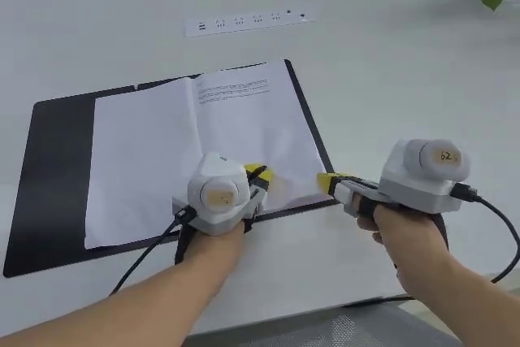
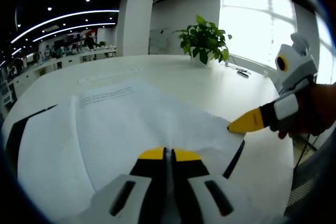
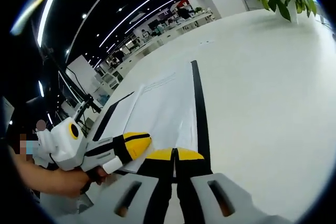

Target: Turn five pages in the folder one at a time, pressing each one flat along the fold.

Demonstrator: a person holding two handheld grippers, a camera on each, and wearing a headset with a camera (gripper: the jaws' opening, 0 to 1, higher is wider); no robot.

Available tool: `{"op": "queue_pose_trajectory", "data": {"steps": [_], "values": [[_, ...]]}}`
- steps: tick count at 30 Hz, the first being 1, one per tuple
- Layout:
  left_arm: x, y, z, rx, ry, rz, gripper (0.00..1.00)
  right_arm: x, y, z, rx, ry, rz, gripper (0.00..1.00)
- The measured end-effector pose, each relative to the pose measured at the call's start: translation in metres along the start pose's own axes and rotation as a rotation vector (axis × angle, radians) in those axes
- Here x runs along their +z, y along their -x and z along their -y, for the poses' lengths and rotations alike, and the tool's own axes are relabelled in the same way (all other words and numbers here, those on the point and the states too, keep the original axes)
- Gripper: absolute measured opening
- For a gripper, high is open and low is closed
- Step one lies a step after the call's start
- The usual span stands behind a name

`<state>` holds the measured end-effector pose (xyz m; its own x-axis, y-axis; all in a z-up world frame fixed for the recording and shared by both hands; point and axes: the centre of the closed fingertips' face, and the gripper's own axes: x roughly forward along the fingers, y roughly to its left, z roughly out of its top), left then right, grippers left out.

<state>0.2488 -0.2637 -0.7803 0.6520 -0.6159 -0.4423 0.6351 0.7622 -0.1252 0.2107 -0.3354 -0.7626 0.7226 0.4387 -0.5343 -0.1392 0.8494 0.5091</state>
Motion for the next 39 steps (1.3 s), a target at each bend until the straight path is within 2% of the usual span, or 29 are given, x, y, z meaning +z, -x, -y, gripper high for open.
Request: {"op": "queue_pose_trajectory", "data": {"steps": [2, 4, 6, 9, 11, 13, 16, 19, 21, 23, 26, 31, 35, 39], "values": [[0.001, 0.000, 0.001, -0.003, -0.004, -0.005, 0.02, 0.004, 0.002, -0.003, 0.010, -0.016, 0.012, 0.00], [0.002, 0.001, 0.000, -0.014, 0.018, -0.010, 0.03, 0.006, 0.003, -0.005, 0.007, -0.012, 0.015, 0.00], [0.002, 0.004, 0.003, -0.055, 0.086, -0.029, 0.07, 0.012, 0.005, -0.010, 0.029, -0.036, 0.037, 0.00], [0.003, 0.014, -0.005, -0.040, 0.076, -0.049, 0.17, 0.016, 0.007, -0.018, 0.043, -0.019, 0.045, 0.00], [0.003, 0.023, -0.010, -0.039, 0.092, -0.061, 0.14, 0.020, 0.008, -0.026, 0.061, -0.023, 0.060, 0.00], [0.008, 0.034, -0.015, -0.042, 0.084, -0.042, 0.14, 0.026, 0.010, -0.037, 0.093, -0.034, 0.079, 0.00], [0.014, 0.050, -0.024, -0.047, 0.094, -0.029, 0.19, 0.032, 0.012, -0.057, 0.137, -0.028, 0.095, 0.00], [0.022, 0.073, -0.035, -0.044, 0.084, -0.008, 0.19, 0.042, 0.015, -0.083, 0.201, -0.041, 0.122, 0.00], [0.028, 0.089, -0.045, -0.029, 0.088, 0.020, 0.20, 0.046, 0.015, -0.099, 0.235, -0.038, 0.131, 0.00], [0.031, 0.104, -0.053, -0.013, 0.078, 0.030, 0.20, 0.049, 0.013, -0.115, 0.268, -0.031, 0.139, 0.00], [0.033, 0.125, -0.067, 0.006, 0.094, 0.056, 0.22, 0.049, 0.010, -0.140, 0.321, -0.027, 0.138, 0.00], [0.032, 0.161, -0.088, 0.052, 0.116, 0.081, 0.23, 0.042, -0.001, -0.184, 0.383, -0.003, 0.120, 0.00], [0.031, 0.190, -0.103, 0.094, 0.131, 0.107, 0.23, 0.031, -0.012, -0.207, 0.422, 0.019, 0.096, 0.00], [0.026, 0.211, -0.117, 0.127, 0.130, 0.112, 0.23, 0.018, -0.028, -0.233, 0.448, 0.037, 0.060, 0.00]]}}
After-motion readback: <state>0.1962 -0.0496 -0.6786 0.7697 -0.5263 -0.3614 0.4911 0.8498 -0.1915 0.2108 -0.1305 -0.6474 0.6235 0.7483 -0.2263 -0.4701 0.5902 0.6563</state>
